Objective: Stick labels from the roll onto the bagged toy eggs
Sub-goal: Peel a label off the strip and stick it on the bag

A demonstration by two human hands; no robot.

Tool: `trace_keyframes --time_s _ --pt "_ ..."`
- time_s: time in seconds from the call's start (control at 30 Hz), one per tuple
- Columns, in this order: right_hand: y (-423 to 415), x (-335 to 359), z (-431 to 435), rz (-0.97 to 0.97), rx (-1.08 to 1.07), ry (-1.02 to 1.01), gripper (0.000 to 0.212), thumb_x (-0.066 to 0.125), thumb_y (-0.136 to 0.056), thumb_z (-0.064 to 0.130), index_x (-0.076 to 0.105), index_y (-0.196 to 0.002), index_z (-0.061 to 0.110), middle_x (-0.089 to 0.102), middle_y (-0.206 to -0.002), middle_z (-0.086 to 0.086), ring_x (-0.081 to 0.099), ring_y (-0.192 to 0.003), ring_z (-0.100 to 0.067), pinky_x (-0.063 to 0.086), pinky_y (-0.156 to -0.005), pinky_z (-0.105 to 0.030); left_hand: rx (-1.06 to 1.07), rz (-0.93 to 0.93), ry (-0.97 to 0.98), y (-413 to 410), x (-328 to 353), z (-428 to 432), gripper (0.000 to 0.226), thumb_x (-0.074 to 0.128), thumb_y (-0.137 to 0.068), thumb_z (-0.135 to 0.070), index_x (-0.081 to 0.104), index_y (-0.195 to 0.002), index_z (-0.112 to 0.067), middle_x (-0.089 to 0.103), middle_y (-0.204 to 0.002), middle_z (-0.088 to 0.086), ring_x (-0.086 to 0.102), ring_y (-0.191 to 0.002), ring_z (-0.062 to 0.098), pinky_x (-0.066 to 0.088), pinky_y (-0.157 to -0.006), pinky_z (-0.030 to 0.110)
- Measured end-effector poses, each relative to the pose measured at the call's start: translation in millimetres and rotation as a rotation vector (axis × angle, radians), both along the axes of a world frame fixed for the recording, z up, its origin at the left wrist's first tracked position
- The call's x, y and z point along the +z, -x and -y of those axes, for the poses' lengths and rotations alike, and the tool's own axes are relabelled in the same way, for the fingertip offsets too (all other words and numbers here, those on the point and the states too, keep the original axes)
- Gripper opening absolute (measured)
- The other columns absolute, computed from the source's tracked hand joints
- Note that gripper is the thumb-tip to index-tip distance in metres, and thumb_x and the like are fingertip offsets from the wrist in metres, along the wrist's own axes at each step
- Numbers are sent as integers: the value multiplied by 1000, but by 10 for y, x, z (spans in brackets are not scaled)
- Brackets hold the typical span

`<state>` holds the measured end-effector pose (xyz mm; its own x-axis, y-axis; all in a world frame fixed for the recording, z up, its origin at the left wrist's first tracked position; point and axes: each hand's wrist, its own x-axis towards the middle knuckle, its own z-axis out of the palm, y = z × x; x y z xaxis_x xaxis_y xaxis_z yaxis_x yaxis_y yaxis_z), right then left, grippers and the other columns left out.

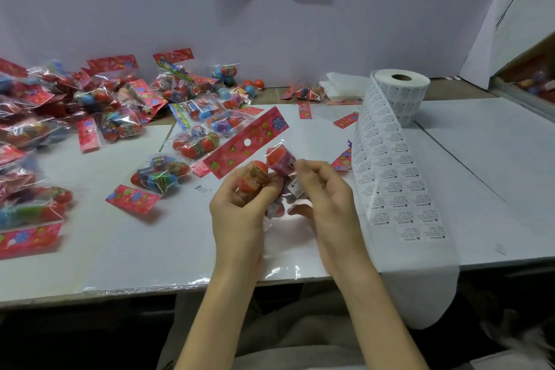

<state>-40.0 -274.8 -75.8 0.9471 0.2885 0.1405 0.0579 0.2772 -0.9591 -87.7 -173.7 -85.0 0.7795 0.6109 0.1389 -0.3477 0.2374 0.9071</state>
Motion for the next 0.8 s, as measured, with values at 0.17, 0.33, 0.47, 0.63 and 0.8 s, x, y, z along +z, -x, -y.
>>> trace_keyframes --time_s 0.17,0.33,0.47,0.63,0.8 --pt "-22 -7 24 -14 96 -20 17 59 -87 35 74 -94 29 72 -91 1 67 -79 -13 52 -64 -27 91 -29 -15 -19 -29 -12 26 77 -87 -1 76 -108 -16 79 -96 7 77 -89 26 59 -70 24" --pt "-24 -53 11 34 64 41 22 70 -80 28 73 -102 28 73 -95 4 70 -80 -14 54 -65 -26 57 -33 28 4 -24 -13 24 73 -90 -4 74 -113 -13 78 -99 11 74 -90 29 58 -72 31" --pt "-31 -70 29 28 43 43 23 70 -78 28 72 -101 30 74 -100 1 72 -85 -16 54 -66 -24 6 -12 12 17 17 11 22 80 -87 -29 75 -105 -17 76 -94 11 68 -73 23 53 -61 29" --pt "-17 -55 26 90 46 84 24 72 -75 39 72 -99 36 72 -100 5 71 -96 -20 57 -75 -30 19 -7 44 27 53 28 36 81 -80 -40 75 -106 -15 76 -91 12 65 -66 23 54 -54 25" --pt "-3 -22 42 98 -7 10 30 71 -80 52 75 -100 30 75 -102 -2 72 -99 -24 60 -86 -42 -54 -37 -73 43 40 39 23 84 -81 -26 77 -99 -14 75 -83 13 70 -64 27 54 -50 29"
